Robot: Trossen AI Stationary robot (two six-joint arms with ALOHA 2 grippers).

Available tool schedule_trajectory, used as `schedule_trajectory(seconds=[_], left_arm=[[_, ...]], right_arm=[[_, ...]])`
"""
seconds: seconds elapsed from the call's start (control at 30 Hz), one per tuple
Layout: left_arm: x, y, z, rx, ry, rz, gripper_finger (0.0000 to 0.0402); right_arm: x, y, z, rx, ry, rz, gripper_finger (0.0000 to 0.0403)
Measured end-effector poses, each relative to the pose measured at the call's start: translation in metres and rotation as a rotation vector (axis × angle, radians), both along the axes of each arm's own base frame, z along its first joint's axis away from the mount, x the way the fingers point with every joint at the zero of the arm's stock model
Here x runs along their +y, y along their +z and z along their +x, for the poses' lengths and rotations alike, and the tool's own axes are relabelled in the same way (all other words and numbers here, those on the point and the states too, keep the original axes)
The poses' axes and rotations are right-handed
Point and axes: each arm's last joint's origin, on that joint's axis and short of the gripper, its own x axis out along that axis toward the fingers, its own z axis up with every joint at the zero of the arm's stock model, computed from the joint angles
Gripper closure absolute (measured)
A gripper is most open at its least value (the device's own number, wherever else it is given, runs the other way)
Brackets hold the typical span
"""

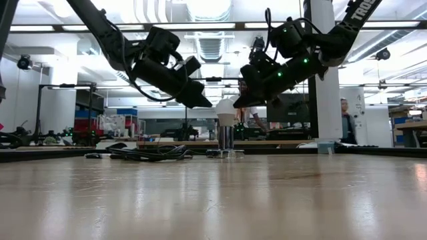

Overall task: Screw lightbulb
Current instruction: Remove the lightbulb from the lamp

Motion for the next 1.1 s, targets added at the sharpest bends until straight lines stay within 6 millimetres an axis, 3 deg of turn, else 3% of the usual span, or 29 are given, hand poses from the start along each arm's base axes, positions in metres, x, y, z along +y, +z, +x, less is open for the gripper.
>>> schedule_trajectory(seconds=[1.1], left_arm=[[-0.0020, -0.0048, 0.0057, -0.074, -0.161, -0.096, 0.0402]], right_arm=[[-0.0085, -0.0003, -0.0036, 0.010, -0.034, -0.012, 0.0403]])
